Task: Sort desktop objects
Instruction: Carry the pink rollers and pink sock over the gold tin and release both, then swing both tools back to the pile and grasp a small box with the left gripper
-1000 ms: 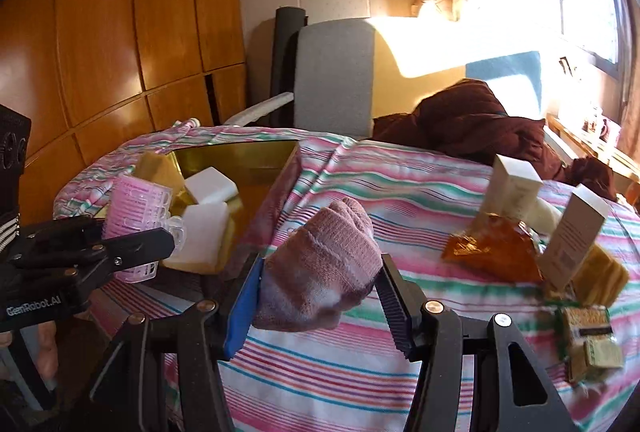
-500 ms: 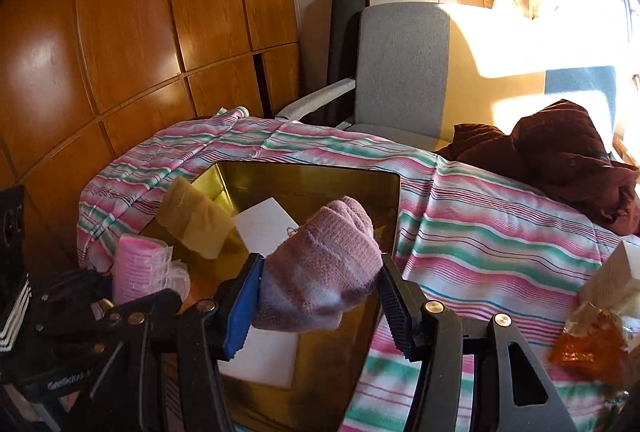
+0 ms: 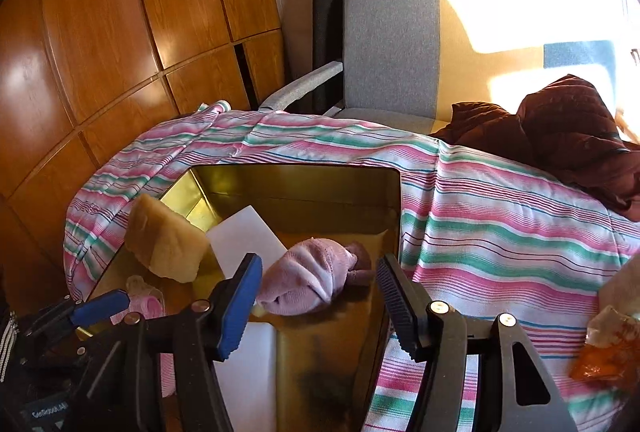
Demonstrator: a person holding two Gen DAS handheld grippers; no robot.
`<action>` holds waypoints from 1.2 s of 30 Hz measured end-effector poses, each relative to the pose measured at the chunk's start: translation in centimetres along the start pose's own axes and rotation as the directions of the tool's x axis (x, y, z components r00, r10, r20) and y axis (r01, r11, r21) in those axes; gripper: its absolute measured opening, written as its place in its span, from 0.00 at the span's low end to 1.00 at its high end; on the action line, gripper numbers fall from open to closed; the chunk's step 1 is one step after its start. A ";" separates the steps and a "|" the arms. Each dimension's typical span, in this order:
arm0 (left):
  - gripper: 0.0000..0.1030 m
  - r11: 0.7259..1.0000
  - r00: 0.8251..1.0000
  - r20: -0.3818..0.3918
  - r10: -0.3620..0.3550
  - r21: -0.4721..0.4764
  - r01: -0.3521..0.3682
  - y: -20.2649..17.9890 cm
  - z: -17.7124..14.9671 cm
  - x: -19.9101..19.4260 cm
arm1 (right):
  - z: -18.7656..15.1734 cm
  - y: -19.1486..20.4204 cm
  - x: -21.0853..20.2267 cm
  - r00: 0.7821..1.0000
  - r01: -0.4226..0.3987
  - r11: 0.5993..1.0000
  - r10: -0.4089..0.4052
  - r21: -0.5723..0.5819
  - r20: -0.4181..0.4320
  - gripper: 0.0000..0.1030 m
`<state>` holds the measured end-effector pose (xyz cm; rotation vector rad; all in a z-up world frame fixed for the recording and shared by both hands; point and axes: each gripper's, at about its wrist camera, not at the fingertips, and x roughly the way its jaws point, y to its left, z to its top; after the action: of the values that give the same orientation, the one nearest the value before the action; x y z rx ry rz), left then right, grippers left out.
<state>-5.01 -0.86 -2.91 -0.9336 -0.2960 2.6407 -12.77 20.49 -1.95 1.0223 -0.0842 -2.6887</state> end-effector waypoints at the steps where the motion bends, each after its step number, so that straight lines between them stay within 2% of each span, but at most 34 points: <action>1: 0.47 1.000 1.000 0.007 -0.002 -0.003 0.002 0.0 0.0 -0.2 | -0.3 -0.2 -0.5 1.000 0.004 1.000 -0.004 0.006 0.011 0.59; 5: 0.47 0.999 1.000 0.015 -0.026 0.029 0.026 -1.5 -0.3 -0.8 | -1.9 -1.4 -2.8 0.999 0.010 0.999 -0.012 0.051 0.043 0.60; 9: 0.48 0.992 0.996 -0.013 -0.088 0.092 0.089 -4.5 -1.1 -0.6 | -4.5 -3.7 -5.1 0.998 0.038 0.993 -0.044 0.116 0.053 0.63; 16: 0.48 0.950 0.976 -0.102 -0.193 0.229 0.212 -11.2 -3.0 0.3 | -9.4 -10.0 -9.6 0.986 0.142 0.954 -0.161 0.263 0.051 0.63; 20: 0.48 0.924 0.961 -0.158 -0.229 0.276 0.265 -14.5 -4.2 1.1 | -11.8 -13.2 -12.6 0.966 0.225 0.925 -0.253 0.307 0.055 0.64; 25: 0.48 0.887 0.935 -0.240 -0.263 0.322 0.332 -18.5 -5.9 2.7 | -15.0 -17.7 -17.7 0.922 0.327 0.865 -0.380 0.380 0.071 0.68; 28: 0.48 0.852 0.917 -0.278 -0.285 0.365 0.375 -21.1 -7.0 3.4 | -17.3 -20.8 -21.2 0.892 0.365 0.808 -0.446 0.463 0.075 0.72; 30: 0.48 0.819 0.906 -0.300 -0.299 0.406 0.405 -23.0 -7.6 3.7 | -18.8 -22.7 -23.2 0.873 0.382 0.764 -0.483 0.520 0.068 0.72; 32: 0.48 0.774 0.887 -0.330 -0.322 0.448 0.447 -25.1 -8.0 4.2 | -20.2 -24.5 -24.8 0.852 0.402 0.720 -0.520 0.565 0.056 0.72; 36: 0.48 0.657 0.844 -0.397 -0.361 0.534 0.532 -29.9 -8.9 5.3 | -22.0 -27.2 -26.9 0.814 0.424 0.632 -0.581 0.648 0.034 0.72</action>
<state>3.74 29.59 -3.86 -0.8101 0.3714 1.9024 14.93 54.69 -5.13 0.9660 -0.9241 -3.4147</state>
